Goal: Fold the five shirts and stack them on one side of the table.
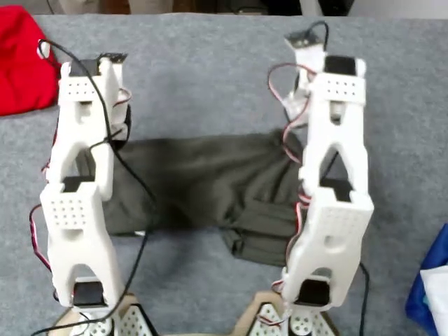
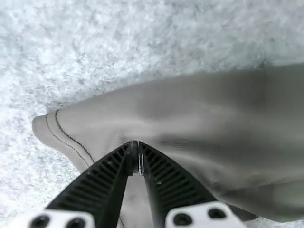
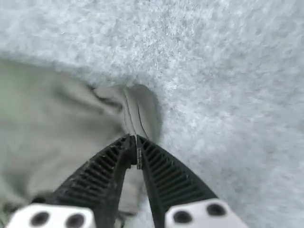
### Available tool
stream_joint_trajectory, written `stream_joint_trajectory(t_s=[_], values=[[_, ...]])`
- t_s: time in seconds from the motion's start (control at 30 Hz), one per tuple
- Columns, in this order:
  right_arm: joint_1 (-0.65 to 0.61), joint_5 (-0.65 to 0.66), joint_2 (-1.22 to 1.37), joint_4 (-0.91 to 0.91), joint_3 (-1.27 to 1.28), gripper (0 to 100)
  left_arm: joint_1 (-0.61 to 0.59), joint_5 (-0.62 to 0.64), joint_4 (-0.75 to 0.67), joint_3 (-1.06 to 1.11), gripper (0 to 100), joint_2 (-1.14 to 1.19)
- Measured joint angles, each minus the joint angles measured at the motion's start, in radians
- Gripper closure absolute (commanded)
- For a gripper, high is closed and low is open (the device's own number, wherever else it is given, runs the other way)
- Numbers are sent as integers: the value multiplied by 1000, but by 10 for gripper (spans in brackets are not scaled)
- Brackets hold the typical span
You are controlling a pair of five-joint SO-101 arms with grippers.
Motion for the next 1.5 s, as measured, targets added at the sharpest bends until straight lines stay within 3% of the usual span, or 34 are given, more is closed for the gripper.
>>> stream_joint_trajectory(t_s=[0.1, 0.23, 0.5, 0.6, 0.8, 1.07, 1.27, 1.5], values=[[3, 75, -2, 95, -121, 973, 0, 0, 6, 0, 981, 0], [6, 161, -25, 110, -80, 973, 0, -20, 6, 2, 981, 0], [6, 373, -427, 106, 509, 973, 46, -143, 6, 267, 981, -235], [6, 453, -592, 54, 755, 965, 87, -186, -31, 453, 981, -399], [-49, 552, -802, -54, 1175, 855, 146, -230, -201, 931, 981, -761], [-138, 592, -868, -117, 1359, 853, 89, -256, -311, 1452, 981, -1270], [-241, 592, -868, -258, 1409, 853, -29, -256, -311, 1573, 981, -1476], [-287, 592, -868, -502, 1516, 854, -81, -256, -311, 1646, 981, -1547]])
